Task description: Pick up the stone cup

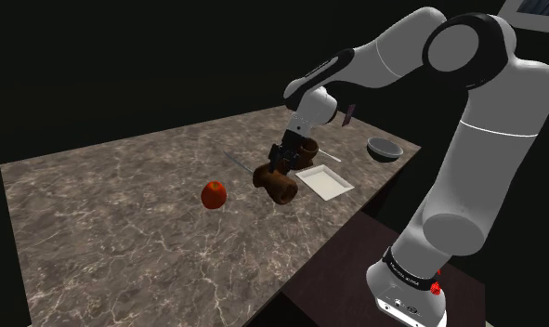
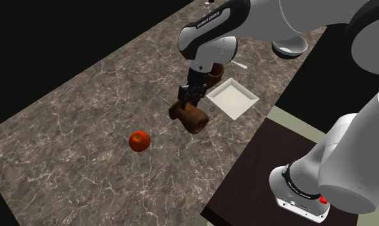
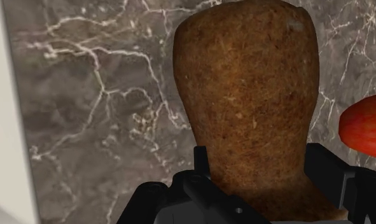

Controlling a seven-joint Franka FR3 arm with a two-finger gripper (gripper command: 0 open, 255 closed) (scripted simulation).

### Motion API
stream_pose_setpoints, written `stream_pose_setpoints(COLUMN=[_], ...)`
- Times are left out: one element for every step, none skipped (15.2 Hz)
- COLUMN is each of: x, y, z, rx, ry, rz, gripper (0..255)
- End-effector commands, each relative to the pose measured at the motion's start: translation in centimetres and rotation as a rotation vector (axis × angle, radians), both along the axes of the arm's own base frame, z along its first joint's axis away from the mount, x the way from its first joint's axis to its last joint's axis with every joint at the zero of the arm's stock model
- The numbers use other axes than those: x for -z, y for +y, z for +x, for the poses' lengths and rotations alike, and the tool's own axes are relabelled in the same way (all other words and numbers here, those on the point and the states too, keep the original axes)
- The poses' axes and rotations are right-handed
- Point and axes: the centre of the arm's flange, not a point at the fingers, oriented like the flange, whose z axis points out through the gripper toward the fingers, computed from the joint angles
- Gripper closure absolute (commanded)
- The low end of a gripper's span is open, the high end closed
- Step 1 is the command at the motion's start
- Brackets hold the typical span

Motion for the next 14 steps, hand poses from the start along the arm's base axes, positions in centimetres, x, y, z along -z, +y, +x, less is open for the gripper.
stream_pose_setpoints(x=[-1.0, -1.6, -2.1, -2.6, -3.2, -3.7, -4.2, -4.7, -5.3, -5.8, -6.3, -6.9, -6.9, -6.9], y=[0.0, 0.0, 0.0, 0.0, 0.0, 0.0, 0.0, 0.0, 0.0, 0.0, 0.0, 0.0, 0.0, 0.0], z=[0.0, 0.0, 0.0, 0.0, 0.0, 0.0, 0.0, 0.0, 0.0, 0.0, 0.0, 0.0, 0.0, 0.0], rx=[0.000, 0.000, 0.000, 0.000, 0.000, 0.000, 0.000, 0.000, 0.000, 0.000, 0.000, 0.000, 0.000, 0.000], ry=[0.000, 0.000, 0.000, 0.000, 0.000, 0.000, 0.000, 0.000, 0.000, 0.000, 0.000, 0.000, 0.000, 0.000], rz=[0.000, 0.000, 0.000, 0.000, 0.000, 0.000, 0.000, 0.000, 0.000, 0.000, 0.000, 0.000, 0.000, 0.000], gripper=[255, 255, 255, 255, 255, 255, 255, 255, 255, 255, 255, 255, 255, 255])
